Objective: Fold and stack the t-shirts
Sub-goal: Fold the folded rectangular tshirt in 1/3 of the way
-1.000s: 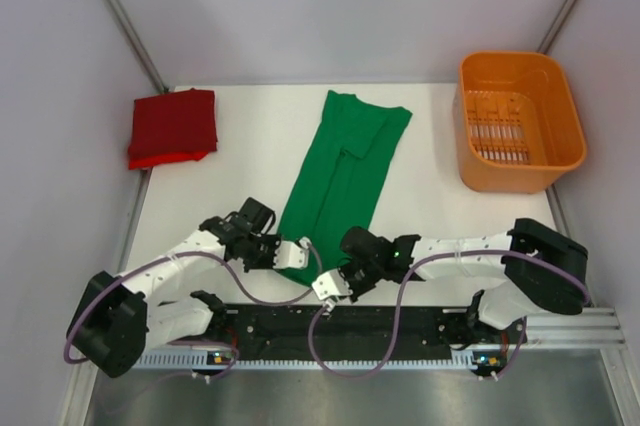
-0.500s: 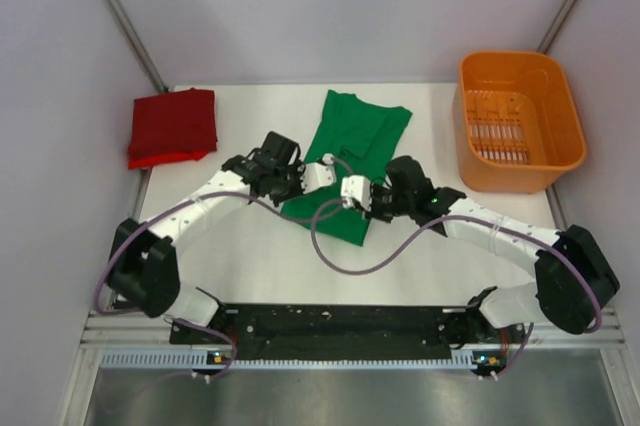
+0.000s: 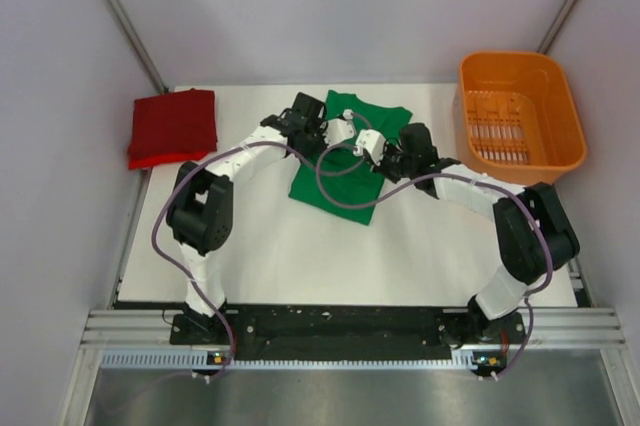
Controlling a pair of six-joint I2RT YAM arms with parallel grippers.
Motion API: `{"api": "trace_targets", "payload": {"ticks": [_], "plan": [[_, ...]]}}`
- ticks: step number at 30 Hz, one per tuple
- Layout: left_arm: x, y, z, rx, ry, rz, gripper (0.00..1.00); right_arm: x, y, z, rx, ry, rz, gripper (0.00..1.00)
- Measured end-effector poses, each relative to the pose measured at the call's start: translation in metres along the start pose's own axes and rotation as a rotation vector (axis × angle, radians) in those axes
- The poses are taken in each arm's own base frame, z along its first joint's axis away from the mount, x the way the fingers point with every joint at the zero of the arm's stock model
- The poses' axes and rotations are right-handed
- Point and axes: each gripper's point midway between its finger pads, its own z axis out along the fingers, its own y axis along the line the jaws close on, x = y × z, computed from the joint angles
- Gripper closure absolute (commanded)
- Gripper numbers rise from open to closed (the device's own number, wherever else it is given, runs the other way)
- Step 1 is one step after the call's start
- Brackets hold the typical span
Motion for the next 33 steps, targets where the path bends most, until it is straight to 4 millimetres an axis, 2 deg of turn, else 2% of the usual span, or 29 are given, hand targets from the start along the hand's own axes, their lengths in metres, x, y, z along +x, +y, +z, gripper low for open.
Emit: {"api": "trace_targets", "payload": {"ticks": [3,8,10,12,13,16,18,21,25,28,29,31,33], "plan": [[-0.006,0.007,0.014,-0.011,-0.002,-0.002,1.0,0.01,-0.005,0.007,0.005,0.026,0.005,1.0],[-0.002,0.005,0.038,0.002,0.02,-0.003,1.0,0.025,-0.006,0.016,0.005,0.075,0.006,1.0],[0.003,0.004,0.046,0.0,0.039,-0.003,0.9,0.031,-0.006,0.018,0.008,0.094,0.004,1.0],[0.007,0.005,0.051,-0.008,0.053,-0.001,0.73,0.038,-0.006,0.021,0.01,0.116,0.008,1.0],[0.008,0.005,0.054,-0.013,0.057,-0.001,0.67,0.041,-0.008,0.024,0.015,0.125,0.01,0.94],[0.007,0.013,0.059,-0.046,0.062,0.0,0.59,0.049,-0.014,0.028,0.034,0.147,0.029,0.75],[0.004,0.023,0.063,-0.088,0.06,-0.006,0.51,0.056,-0.022,0.028,0.059,0.16,0.049,0.74],[-0.003,0.044,0.067,-0.168,0.059,-0.019,0.45,0.064,-0.04,0.03,0.12,0.17,0.079,0.72],[-0.02,0.08,0.066,-0.266,0.042,-0.057,0.42,0.059,-0.071,0.032,0.204,0.163,0.139,0.69],[-0.027,0.108,0.055,-0.31,0.005,-0.12,0.41,0.045,-0.091,0.027,0.251,0.127,0.17,0.62],[-0.028,0.116,0.05,-0.315,-0.014,-0.145,0.44,0.041,-0.093,0.023,0.26,0.113,0.179,0.6],[-0.026,0.127,0.038,-0.3,-0.055,-0.186,0.49,0.038,-0.085,0.012,0.249,0.091,0.193,0.57],[-0.018,0.121,0.023,-0.24,-0.094,-0.193,0.51,0.034,-0.067,-0.002,0.22,0.071,0.189,0.54]]}}
